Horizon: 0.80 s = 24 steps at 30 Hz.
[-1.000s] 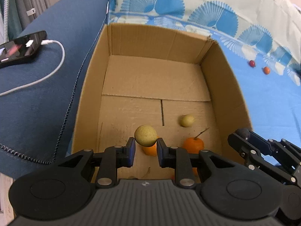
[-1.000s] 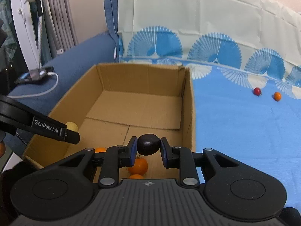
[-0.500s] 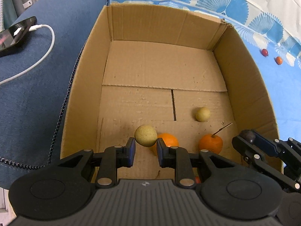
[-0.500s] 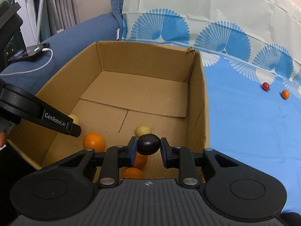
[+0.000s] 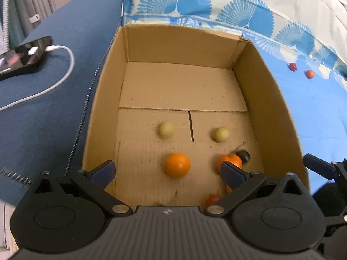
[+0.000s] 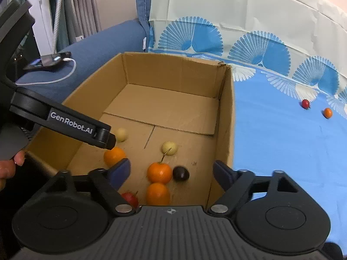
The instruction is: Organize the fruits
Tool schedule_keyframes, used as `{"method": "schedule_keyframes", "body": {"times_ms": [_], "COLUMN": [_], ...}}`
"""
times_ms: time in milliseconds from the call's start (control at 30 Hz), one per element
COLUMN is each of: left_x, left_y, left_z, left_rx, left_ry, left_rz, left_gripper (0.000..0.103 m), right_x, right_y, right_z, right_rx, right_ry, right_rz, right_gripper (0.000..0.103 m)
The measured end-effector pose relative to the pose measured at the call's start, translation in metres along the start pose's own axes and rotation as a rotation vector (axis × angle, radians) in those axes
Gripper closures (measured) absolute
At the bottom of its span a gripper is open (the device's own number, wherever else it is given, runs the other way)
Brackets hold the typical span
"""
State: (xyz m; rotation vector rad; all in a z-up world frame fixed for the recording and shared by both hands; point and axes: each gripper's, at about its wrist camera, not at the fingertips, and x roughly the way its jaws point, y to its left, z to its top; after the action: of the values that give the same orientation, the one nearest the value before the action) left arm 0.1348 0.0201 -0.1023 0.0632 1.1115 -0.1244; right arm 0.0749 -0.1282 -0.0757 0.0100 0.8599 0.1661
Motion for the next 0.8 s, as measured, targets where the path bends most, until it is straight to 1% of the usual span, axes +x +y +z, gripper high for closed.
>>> {"method": "schedule_keyframes", "body": {"times_ms": [167,267,433,533,633,800], "left_x": [-0.033,-0.047,-0.069,-0.083,-0.099,-0.116], "left_y": [0.002,0.004,0.003,-0.002,-0.009,-0.021], "left_z": [-0.027,-0.043,-0.063,-0.071,-0.078,-0.089], "left_rx": [-0.041,-0.061,-0.088,-0.069,-0.062,-0.036], "left_ry": [-0.018,-0.027,-0.054,-0.082,-0.127,-0.159], "left_rz": [0.017,0.031,0.06,0.058,0.066,0.062], "left_gripper": [0.0,0.0,0.0,0.0,0.0,0.0], "right_x": [-0.032,-0.049,-0.076,-0.093,-0.108,-0.126], "right_y": [0.001,0.002,0.004,0.007,0.011,0.009], "right_z": [-0.011,-0.016,-0.022,-0.025,-0.028,-0.033], "right_rx": [0.038,0.054,0.069,0.057,0.047,0.057], "right_ry": [0.019,0.017,-0.028,-0.077,-0.112,-0.154], "right_rz": [0.023,0.027,0.018,0.013,0.014,0.01], "right_gripper": [0.005,0.004,0.003,0.003,0.001,0.001]}}
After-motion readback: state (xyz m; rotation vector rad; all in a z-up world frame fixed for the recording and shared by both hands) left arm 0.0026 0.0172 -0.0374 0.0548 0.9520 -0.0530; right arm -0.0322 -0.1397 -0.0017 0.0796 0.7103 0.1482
